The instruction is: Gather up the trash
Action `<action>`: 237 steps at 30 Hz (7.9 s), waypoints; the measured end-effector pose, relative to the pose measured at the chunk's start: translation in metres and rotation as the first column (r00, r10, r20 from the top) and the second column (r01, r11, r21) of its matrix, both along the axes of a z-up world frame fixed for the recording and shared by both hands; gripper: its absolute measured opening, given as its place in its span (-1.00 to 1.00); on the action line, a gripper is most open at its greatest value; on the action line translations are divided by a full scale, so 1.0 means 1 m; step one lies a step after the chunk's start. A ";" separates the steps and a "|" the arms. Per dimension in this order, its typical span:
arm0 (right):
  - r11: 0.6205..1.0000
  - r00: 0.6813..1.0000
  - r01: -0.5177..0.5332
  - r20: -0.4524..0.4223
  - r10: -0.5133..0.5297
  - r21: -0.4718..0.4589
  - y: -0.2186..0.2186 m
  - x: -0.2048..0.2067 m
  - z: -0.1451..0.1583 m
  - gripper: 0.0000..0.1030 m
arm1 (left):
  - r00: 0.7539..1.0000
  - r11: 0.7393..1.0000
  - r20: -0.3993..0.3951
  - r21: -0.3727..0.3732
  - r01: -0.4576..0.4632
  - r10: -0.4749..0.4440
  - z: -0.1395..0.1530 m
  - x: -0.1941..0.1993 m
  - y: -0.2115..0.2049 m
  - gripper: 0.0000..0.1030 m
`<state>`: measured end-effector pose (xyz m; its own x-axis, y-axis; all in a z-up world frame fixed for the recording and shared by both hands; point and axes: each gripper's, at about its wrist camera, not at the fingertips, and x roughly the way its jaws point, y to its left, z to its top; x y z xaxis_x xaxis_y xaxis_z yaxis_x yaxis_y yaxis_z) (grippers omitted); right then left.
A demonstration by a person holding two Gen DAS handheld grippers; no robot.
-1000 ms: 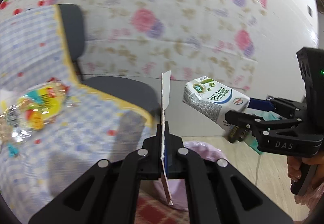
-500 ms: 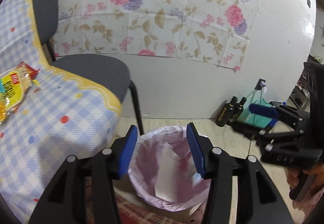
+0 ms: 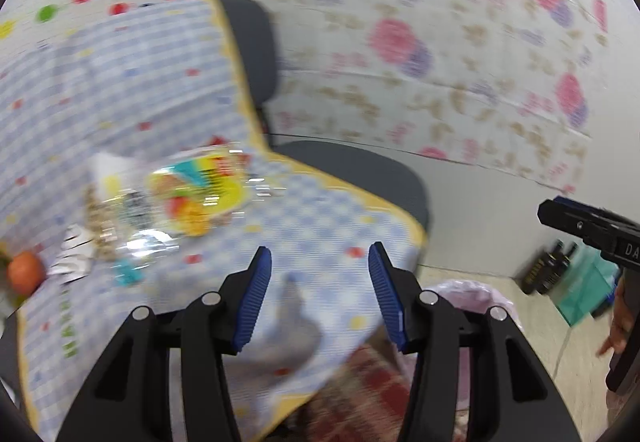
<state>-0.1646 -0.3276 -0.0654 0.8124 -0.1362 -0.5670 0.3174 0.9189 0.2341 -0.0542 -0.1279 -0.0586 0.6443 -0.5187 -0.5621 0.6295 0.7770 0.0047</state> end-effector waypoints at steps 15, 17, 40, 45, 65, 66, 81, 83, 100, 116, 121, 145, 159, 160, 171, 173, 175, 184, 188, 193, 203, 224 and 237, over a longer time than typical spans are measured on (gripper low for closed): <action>0.965 0.969 -0.244 -0.069 0.238 -0.099 0.068 0.114 0.006 0.29 | 0.951 0.951 -0.012 -0.003 -0.310 0.310 0.009 0.064 0.113 -0.04; 0.959 0.964 -0.260 -0.078 0.253 -0.112 0.073 0.128 0.005 0.25 | 0.942 0.942 -0.015 0.000 -0.336 0.336 0.008 0.075 0.123 -0.01; 0.947 0.941 -0.309 -0.171 0.291 -0.086 0.094 0.224 -0.033 0.12 | 0.951 0.969 -0.196 -0.014 -0.247 0.239 -0.040 0.184 0.089 0.02; 0.950 0.941 -0.304 -0.179 0.287 -0.076 0.087 0.219 -0.037 0.16 | 0.953 0.977 -0.242 -0.065 -0.203 0.182 -0.041 0.191 0.083 -0.25; 0.954 0.940 -0.296 -0.192 0.282 -0.049 0.083 0.186 -0.045 0.29 | 0.981 0.990 -0.140 -0.027 -0.136 0.131 -0.039 0.116 0.087 -0.30; 0.955 0.940 -0.294 -0.194 0.280 -0.047 0.083 0.185 -0.046 0.29 | 0.980 0.990 -0.151 -0.033 -0.137 0.131 -0.040 0.117 0.088 -0.30; 0.962 0.948 -0.268 -0.193 0.253 -0.053 0.072 0.176 -0.048 0.29 | 0.994 0.995 -0.105 -0.085 -0.046 0.037 -0.020 0.108 0.054 -1.00; 0.965 0.952 -0.256 -0.188 0.242 -0.056 0.070 0.175 -0.046 0.29 | 0.998 0.994 -0.020 -0.098 -0.053 0.051 -0.004 0.094 0.058 -1.00; 0.890 0.912 -0.401 -0.185 0.366 -0.218 0.177 0.224 -0.039 0.46 | 0.917 0.917 0.076 -0.102 -0.385 0.393 0.009 0.091 0.169 -1.00; 0.804 0.933 -0.342 -0.279 0.228 -0.486 0.262 0.292 -0.074 0.46 | 0.912 0.900 -0.005 -0.163 -0.405 0.410 -0.014 0.110 0.200 -1.00; 0.807 0.949 -0.289 -0.265 0.170 -0.516 0.245 0.279 -0.066 -0.32 | 0.917 0.904 0.004 -0.169 -0.392 0.399 -0.012 0.107 0.198 -1.00; 0.971 0.998 -0.038 0.032 0.047 -0.237 0.064 0.121 0.040 -0.97 | 0.992 0.983 0.058 -0.147 -0.106 0.115 0.018 0.056 0.075 -1.00; 0.959 0.996 0.089 0.023 -0.086 -0.269 0.032 0.021 0.042 -0.97 | 0.990 0.985 0.045 -0.104 0.138 -0.134 0.008 -0.008 -0.001 -1.00; 0.956 0.994 0.110 0.027 -0.106 -0.271 0.028 0.011 0.044 -0.97 | 0.986 0.981 0.046 -0.103 0.166 -0.162 0.008 -0.015 -0.008 -1.00; 0.912 0.954 0.274 -0.036 -0.298 -0.305 -0.001 -0.075 0.037 -0.97 | 0.929 0.926 0.008 -0.073 0.370 -0.371 -0.011 -0.065 -0.071 -1.00; 0.910 0.945 0.285 -0.071 -0.319 -0.302 -0.004 -0.083 0.026 -0.97 | 0.917 0.917 -0.022 -0.057 0.395 -0.397 -0.022 -0.071 -0.082 -1.00; 0.909 0.937 0.289 -0.103 -0.333 -0.301 -0.006 -0.089 0.017 -0.96 | 0.909 0.909 -0.039 -0.034 0.414 -0.416 -0.032 -0.077 -0.092 -1.00; 0.919 0.898 0.298 -0.250 -0.361 -0.257 -0.024 -0.093 -0.030 -0.90 | 0.881 0.886 -0.135 0.047 0.462 -0.453 -0.069 -0.084 -0.123 -1.00; 0.927 0.891 0.289 -0.286 -0.352 -0.241 -0.033 -0.083 -0.051 -0.86 | 0.870 0.882 -0.181 0.031 0.471 -0.458 -0.072 -0.079 -0.128 -0.83; 0.939 0.887 0.268 -0.325 -0.329 -0.217 -0.036 -0.069 -0.071 -0.26 | 0.886 0.900 -0.181 0.009 0.435 -0.426 -0.069 -0.067 -0.120 -0.33; 0.957 0.957 0.249 -0.113 -0.267 -0.152 -0.029 -0.061 -0.011 -0.23 | 0.971 0.977 -0.111 -0.027 0.210 -0.211 -0.033 -0.025 -0.059 -0.33; 0.961 0.972 -0.234 -0.015 0.234 -0.149 0.086 0.102 0.025 -0.14 | 0.963 0.964 0.031 -0.005 -0.268 0.268 0.026 0.036 0.099 -0.19; 0.874 0.925 -0.380 -0.119 0.361 -0.304 0.142 0.206 -0.007 0.04 | 0.861 0.860 0.017 0.040 -0.508 0.508 0.016 0.101 0.148 0.20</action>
<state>0.0415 -0.1856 -0.0726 0.8063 -0.0105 -0.5914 -0.0572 0.9938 -0.0956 0.0471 0.0202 -0.0429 0.8153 -0.0946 -0.5713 0.1475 0.9880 0.0468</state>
